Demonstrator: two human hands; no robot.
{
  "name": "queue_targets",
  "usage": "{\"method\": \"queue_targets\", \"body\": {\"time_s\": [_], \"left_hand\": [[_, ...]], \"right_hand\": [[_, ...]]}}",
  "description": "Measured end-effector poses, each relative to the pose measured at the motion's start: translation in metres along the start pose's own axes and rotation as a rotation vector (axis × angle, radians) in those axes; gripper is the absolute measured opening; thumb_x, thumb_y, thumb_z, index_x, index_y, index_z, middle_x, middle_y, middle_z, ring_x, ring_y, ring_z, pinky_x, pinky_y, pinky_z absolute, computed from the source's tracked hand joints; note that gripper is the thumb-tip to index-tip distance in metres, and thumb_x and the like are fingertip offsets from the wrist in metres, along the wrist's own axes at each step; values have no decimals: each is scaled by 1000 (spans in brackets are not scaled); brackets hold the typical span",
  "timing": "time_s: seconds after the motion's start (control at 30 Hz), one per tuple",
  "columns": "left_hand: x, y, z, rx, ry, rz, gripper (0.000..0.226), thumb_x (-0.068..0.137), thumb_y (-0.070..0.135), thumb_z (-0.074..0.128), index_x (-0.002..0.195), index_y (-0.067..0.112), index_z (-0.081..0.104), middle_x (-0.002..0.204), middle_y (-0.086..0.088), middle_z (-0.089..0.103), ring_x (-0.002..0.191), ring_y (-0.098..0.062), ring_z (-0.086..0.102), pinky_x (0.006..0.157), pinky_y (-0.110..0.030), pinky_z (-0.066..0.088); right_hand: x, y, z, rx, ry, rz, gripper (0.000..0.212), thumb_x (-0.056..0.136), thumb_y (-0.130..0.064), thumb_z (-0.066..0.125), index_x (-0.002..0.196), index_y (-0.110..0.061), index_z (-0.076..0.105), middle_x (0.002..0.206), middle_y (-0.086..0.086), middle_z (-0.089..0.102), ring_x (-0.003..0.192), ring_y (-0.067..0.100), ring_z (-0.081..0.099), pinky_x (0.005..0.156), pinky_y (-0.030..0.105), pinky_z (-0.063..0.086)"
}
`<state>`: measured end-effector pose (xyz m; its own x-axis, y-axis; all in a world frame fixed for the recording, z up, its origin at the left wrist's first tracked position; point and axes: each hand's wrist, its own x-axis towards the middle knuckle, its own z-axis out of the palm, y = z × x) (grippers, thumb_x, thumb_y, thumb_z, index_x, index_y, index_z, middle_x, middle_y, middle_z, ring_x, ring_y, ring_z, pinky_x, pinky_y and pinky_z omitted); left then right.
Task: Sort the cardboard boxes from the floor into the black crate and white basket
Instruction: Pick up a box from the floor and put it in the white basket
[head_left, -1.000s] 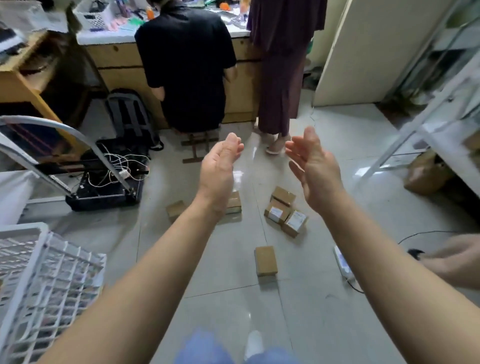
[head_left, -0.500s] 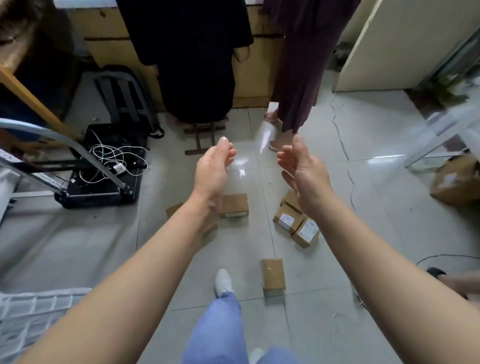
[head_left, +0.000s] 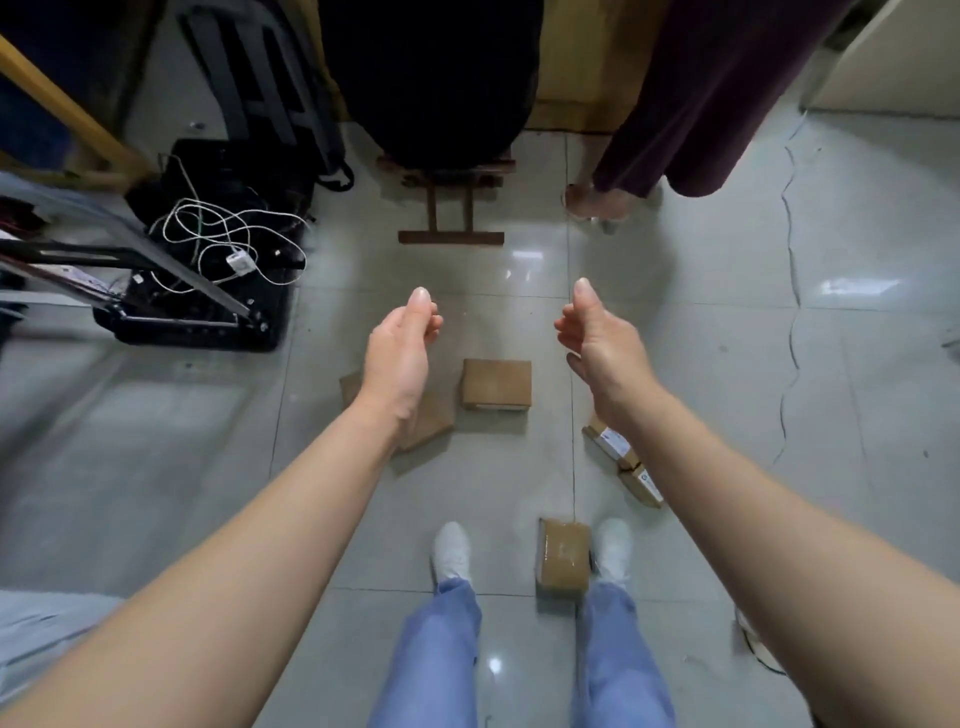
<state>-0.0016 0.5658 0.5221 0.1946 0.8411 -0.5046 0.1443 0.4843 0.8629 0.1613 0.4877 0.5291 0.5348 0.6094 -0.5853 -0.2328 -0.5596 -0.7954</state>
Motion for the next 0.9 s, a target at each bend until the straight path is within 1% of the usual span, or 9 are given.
{"method": "queue_targets", "body": {"time_s": [0.2, 0.37, 0.53, 0.57, 0.6, 0.7, 0.73, 0.77, 0.9], "left_hand": [[92, -108, 18, 63, 146, -81, 28, 99, 38, 42, 84, 21, 59, 94, 0, 63, 98, -14, 60, 84, -22, 39], [173, -213, 44, 249, 179, -95, 32, 99, 37, 42, 86, 13, 58, 92, -9, 59, 93, -22, 57, 85, -35, 42], [244, -313, 64, 343, 170, -128, 28, 99, 36, 44, 94, 14, 60, 92, 1, 58, 90, -13, 51, 62, -20, 33], [257, -331, 68, 342, 167, -152, 29, 99, 36, 44, 104, 13, 61, 101, 3, 57, 97, -10, 50, 66, -16, 31], [271, -350, 71, 349, 169, -169, 35, 98, 35, 45, 115, 9, 61, 108, 3, 55, 103, -9, 48, 70, -13, 29], [311, -401, 75, 413, 163, -207, 44, 98, 38, 45, 123, 4, 56, 125, -7, 57, 117, -18, 50, 83, -18, 29], [323, -417, 76, 432, 163, -225, 45, 97, 40, 45, 122, 4, 56, 127, -10, 57, 118, -21, 51, 85, -20, 32], [335, -431, 76, 448, 168, -241, 48, 97, 44, 45, 123, 5, 55, 129, -12, 57, 119, -23, 51, 90, -22, 34], [362, -466, 80, 390, 156, -348, 63, 95, 54, 39, 134, 6, 50, 139, -12, 51, 128, -27, 47, 109, -38, 34]], "right_hand": [[115, 88, 7, -190, -105, 36, 52, 92, -59, 41, 116, -16, 59, 116, 0, 61, 113, 17, 55, 103, 38, 40], [203, 174, 7, -258, -96, 100, 62, 93, -57, 42, 130, -10, 55, 130, 4, 57, 120, 16, 52, 101, 31, 38], [285, 264, 20, -334, -60, 157, 61, 94, -56, 38, 123, -6, 58, 109, -1, 61, 94, 15, 57, 90, 30, 39], [302, 282, 24, -334, -54, 168, 61, 95, -55, 38, 122, -5, 58, 110, -1, 62, 111, 19, 55, 90, 30, 38], [317, 299, 29, -322, -50, 183, 60, 96, -54, 37, 124, -5, 57, 110, -1, 60, 88, 9, 51, 89, 28, 36], [363, 349, 43, -297, -8, 257, 65, 97, -54, 34, 128, 0, 53, 91, 2, 36, 83, 8, 28, 90, 31, 35], [377, 363, 46, -293, 6, 292, 66, 97, -54, 34, 126, 2, 52, 128, 0, 29, 104, 13, 15, 89, 33, 36], [389, 375, 49, -281, 16, 329, 66, 97, -54, 33, 126, 2, 52, 98, 1, 54, 83, 18, 53, 86, 33, 36], [421, 410, 58, -161, -8, 417, 66, 94, -59, 34, 132, -7, 48, 108, 0, 46, 98, 18, 45, 91, 30, 35]]}}
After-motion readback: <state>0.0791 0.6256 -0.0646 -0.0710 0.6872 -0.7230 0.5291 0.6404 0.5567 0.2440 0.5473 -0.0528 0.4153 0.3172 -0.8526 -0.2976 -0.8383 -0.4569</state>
